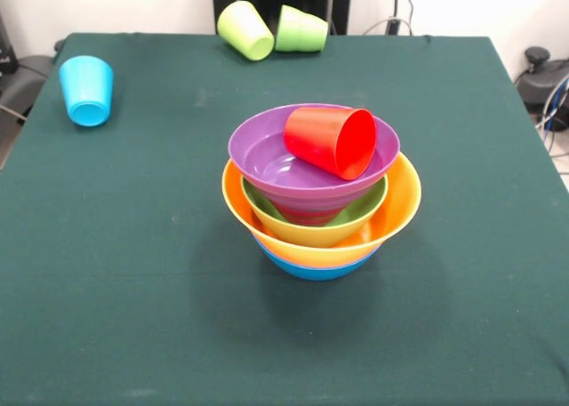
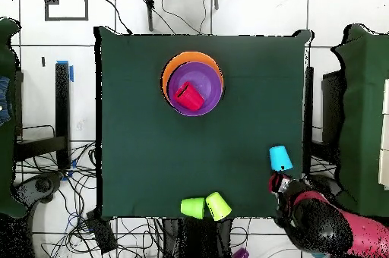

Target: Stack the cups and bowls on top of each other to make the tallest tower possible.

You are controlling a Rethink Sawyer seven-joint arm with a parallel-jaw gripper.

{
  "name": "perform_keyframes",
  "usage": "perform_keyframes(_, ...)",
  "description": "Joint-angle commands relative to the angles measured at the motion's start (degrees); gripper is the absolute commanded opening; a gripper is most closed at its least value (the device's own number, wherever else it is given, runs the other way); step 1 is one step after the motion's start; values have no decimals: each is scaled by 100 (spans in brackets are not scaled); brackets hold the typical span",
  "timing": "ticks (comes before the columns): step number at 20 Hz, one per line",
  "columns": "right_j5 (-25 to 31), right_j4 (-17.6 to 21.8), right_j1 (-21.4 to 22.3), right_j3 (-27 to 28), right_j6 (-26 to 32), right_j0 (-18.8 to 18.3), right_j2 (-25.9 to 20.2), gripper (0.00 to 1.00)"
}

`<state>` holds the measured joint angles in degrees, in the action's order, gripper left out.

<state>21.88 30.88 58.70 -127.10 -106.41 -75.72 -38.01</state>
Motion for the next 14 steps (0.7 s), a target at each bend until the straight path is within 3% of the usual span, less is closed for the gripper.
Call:
perform_keyframes(1,-541,1059,-525,-585,491,0,-33,100)
perform_keyframes(4,-870,1700,-913,-408,380,13,203,100)
perform_keyframes(7,-1625,2463,-1359,24,-173,399,975,100)
perform_keyframes(11,-2232,3096,-1961,467,-267,622,1488,100)
perform_keyframes(14,-2489,3345,-2294,709,-256,727,1735,100)
